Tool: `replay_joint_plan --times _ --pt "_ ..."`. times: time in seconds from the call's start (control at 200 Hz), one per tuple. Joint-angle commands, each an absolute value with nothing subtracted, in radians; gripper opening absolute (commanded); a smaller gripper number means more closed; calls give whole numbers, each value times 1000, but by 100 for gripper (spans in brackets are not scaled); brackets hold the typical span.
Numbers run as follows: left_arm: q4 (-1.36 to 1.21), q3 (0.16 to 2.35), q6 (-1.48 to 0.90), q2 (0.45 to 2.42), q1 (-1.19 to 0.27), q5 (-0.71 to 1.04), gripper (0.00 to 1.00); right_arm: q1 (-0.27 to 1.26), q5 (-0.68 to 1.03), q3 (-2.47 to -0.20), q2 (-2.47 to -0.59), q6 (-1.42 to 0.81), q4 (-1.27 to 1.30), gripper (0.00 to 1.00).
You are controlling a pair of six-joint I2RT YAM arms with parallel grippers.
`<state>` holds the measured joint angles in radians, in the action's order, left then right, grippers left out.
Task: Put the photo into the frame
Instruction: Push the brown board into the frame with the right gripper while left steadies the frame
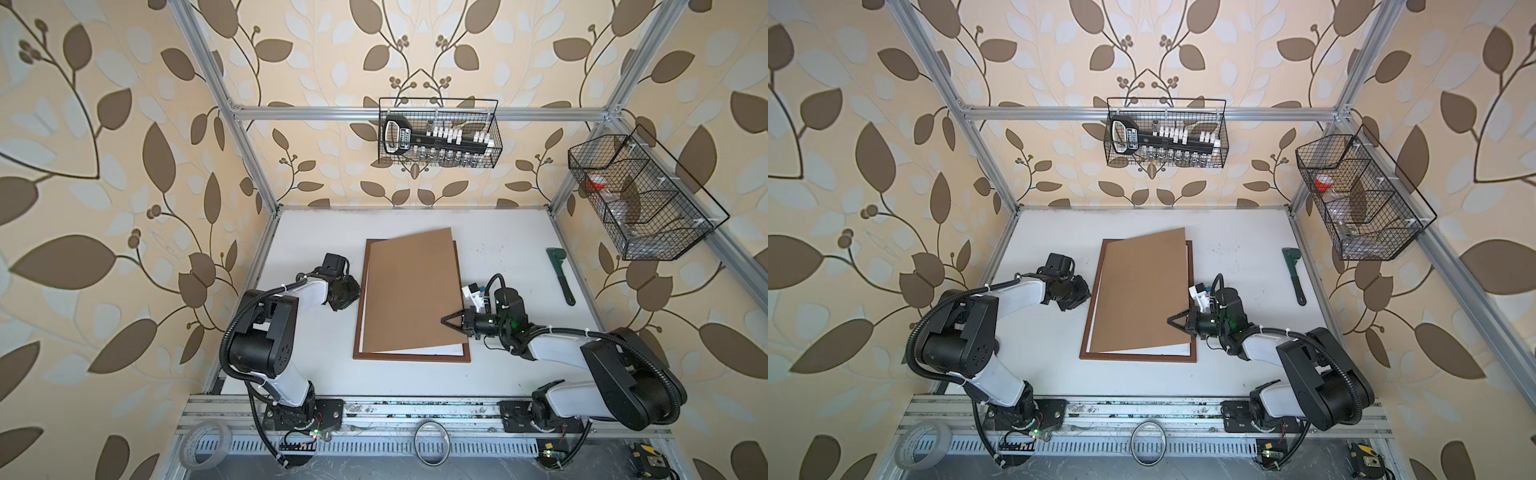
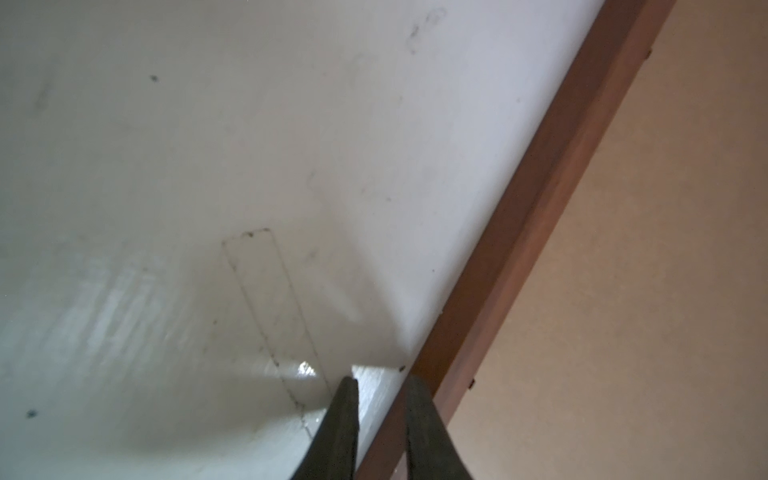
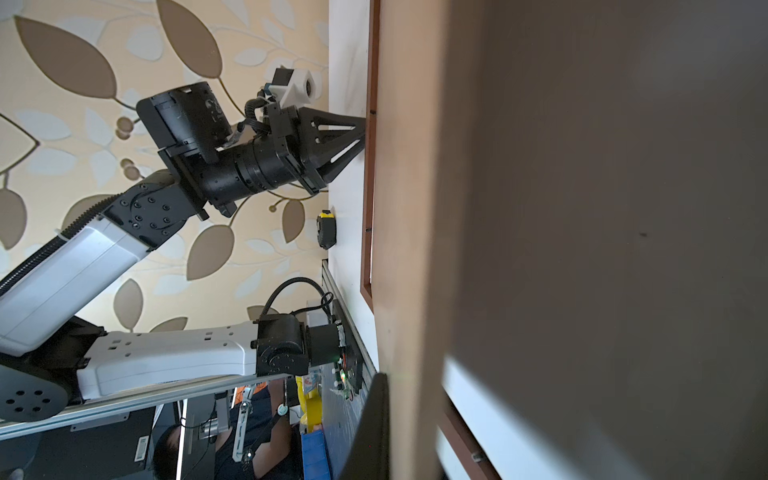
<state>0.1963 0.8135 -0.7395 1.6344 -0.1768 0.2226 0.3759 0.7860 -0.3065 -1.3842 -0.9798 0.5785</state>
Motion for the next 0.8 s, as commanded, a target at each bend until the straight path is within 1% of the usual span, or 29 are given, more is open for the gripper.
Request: replay_joint_plan --times 0.0,0.205,0.25,0.395,0.455,0.535,0.64,0.795 --pt "245 769 -755 1692 -215 262 22 417 675 -333 -1419 -947 555 0" --pt "250 767 -752 1686 -215 259 21 456 627 -346 -1441 -985 553 0" --pt "251 765 -752 1685 -215 260 21 462 617 -349 -1438 -984 531 3" --pt "264 768 -751 1675 -213 245 21 464 589 -381 -1388 -942 374 25" --pt "272 771 -747 1671 -213 239 21 463 557 -416 -1351 -895 238 35" --pt "280 776 -741 1669 -212 231 21 457 516 -467 -1314 -840 70 46" --pt "281 779 -739 1672 -211 227 21 424 527 -533 -1304 -799 -95 56" --pt "282 777 -739 1673 -210 226 21 412 442 -660 -1304 -688 -373 67"
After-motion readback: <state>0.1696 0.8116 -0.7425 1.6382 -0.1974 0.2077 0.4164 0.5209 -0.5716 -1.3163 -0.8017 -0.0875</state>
